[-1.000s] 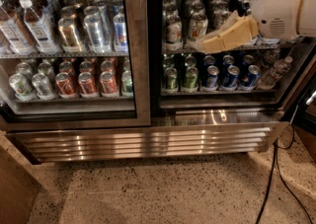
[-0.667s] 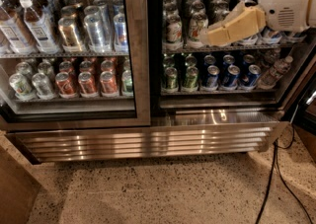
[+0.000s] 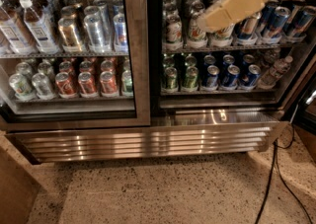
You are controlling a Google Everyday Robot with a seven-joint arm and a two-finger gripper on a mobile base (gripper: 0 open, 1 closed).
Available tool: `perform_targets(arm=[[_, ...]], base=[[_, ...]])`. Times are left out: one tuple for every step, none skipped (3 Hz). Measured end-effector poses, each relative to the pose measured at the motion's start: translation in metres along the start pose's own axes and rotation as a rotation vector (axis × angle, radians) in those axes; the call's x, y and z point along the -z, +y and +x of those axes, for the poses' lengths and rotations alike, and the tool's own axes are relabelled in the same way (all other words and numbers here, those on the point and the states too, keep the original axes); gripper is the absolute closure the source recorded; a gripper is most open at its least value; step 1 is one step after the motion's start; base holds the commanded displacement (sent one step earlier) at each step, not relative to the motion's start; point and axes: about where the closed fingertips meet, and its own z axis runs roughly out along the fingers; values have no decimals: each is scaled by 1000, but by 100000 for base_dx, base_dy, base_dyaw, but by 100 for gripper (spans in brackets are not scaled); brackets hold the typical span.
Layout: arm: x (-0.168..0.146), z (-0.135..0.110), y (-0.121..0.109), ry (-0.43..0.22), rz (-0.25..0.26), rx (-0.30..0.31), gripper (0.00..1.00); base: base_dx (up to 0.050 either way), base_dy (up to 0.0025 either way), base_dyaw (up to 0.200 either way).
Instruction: Open right fridge door
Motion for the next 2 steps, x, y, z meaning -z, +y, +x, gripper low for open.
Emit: perform_targets(arm=[[-18, 13, 8, 136, -30, -28, 0], [-28, 49, 9, 268, -36, -130, 0]], base=[[0, 0, 0], [0, 0, 0]])
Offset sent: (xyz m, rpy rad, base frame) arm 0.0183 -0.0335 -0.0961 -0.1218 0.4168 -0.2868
